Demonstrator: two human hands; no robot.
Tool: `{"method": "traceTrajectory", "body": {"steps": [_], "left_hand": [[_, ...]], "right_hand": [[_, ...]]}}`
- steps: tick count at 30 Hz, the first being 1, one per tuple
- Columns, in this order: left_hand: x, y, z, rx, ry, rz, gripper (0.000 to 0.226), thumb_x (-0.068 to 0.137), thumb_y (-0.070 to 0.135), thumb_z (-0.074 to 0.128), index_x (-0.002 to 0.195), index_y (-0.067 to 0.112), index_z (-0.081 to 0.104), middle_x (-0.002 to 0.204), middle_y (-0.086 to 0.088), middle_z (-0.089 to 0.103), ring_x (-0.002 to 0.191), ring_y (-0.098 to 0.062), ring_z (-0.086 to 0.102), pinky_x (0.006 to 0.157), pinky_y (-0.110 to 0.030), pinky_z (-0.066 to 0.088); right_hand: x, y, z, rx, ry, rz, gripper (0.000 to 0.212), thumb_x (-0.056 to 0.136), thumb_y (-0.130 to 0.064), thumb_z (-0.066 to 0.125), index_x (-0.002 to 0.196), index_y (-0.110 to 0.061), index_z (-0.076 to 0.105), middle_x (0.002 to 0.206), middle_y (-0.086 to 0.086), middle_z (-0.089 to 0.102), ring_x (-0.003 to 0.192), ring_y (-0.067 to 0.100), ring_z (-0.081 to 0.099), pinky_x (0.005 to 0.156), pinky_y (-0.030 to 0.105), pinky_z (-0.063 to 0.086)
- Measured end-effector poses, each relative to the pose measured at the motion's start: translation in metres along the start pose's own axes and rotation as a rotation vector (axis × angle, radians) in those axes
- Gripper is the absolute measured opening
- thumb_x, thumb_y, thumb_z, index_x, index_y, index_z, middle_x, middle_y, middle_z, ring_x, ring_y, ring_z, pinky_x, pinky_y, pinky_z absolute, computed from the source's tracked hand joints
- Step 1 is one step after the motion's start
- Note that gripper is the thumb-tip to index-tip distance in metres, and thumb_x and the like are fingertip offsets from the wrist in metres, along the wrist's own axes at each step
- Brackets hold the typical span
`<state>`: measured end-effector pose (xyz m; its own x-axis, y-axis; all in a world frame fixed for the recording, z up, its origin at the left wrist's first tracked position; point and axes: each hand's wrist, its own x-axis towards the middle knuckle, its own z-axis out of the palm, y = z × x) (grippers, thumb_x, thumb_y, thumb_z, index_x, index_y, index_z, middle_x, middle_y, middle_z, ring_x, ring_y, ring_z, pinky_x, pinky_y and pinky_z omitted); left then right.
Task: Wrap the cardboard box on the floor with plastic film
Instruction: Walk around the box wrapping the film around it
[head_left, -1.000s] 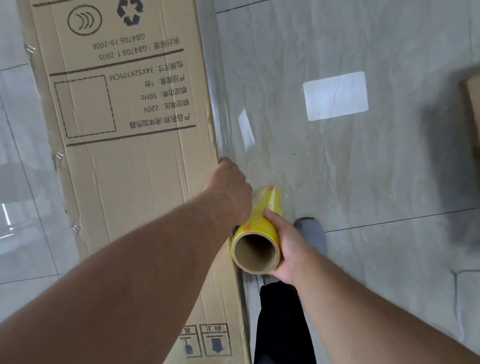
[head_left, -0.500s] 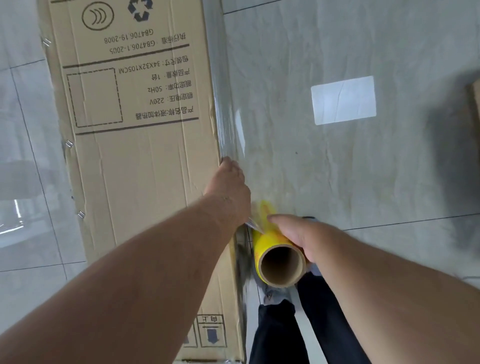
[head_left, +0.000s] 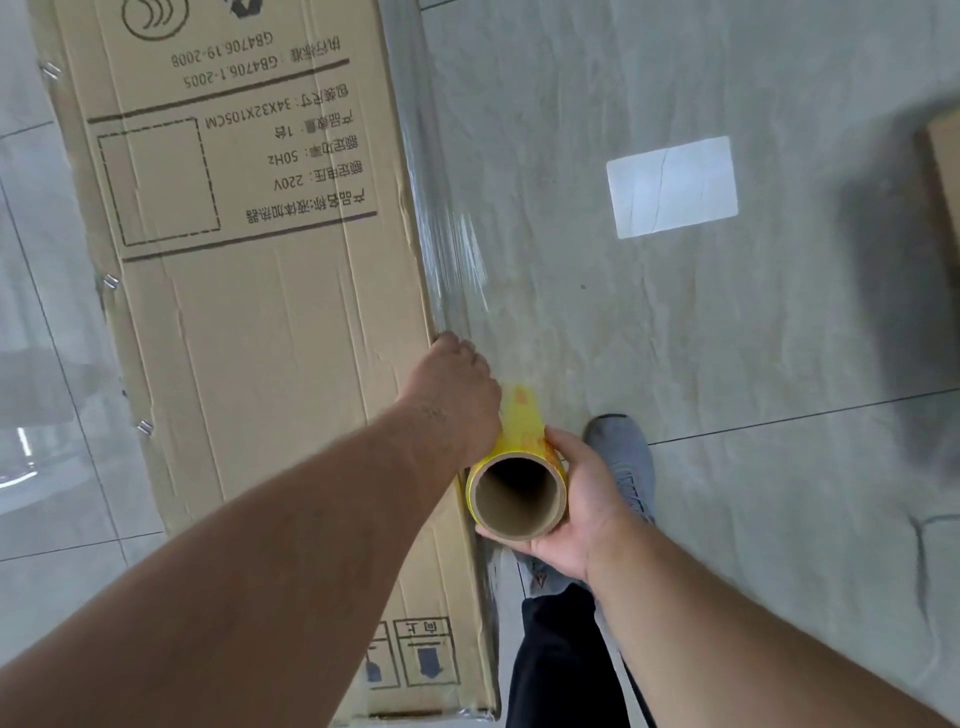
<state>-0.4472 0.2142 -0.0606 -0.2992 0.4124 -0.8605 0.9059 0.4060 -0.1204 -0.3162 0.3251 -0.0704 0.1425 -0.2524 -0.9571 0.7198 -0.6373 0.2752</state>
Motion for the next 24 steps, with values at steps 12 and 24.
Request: {"method": "traceTrajectory", "body": {"steps": [12, 24], "left_hand": [[-0.015, 0.001, -0.010, -0.033, -0.019, -0.002, 0.049, 0.101, 0.037, 0.038, 0.144, 0.023, 0.056, 0.145, -0.009, 0.054, 0.134, -0.031, 0.046, 0.116, -0.052, 0.023], [-0.010, 0.020, -0.006, -0.050, -0.019, -0.138, 0.064, 0.103, 0.058, 0.038, 0.148, 0.014, 0.050, 0.147, -0.016, 0.050, 0.136, -0.039, 0.043, 0.121, -0.062, 0.014]], "right_hand": [[-0.014, -0.023, -0.014, -0.622, 0.207, 0.055, 0.067, 0.084, -0.062, 0.079, 0.128, -0.014, 0.064, 0.114, 0.022, 0.077, 0.102, 0.042, 0.077, 0.094, 0.068, 0.060], [-0.011, -0.014, 0.007, -0.816, 0.289, -0.098, 0.050, 0.111, -0.046, 0.043, 0.145, -0.011, 0.054, 0.147, 0.019, 0.058, 0.133, 0.037, 0.057, 0.112, 0.049, 0.046]]}}
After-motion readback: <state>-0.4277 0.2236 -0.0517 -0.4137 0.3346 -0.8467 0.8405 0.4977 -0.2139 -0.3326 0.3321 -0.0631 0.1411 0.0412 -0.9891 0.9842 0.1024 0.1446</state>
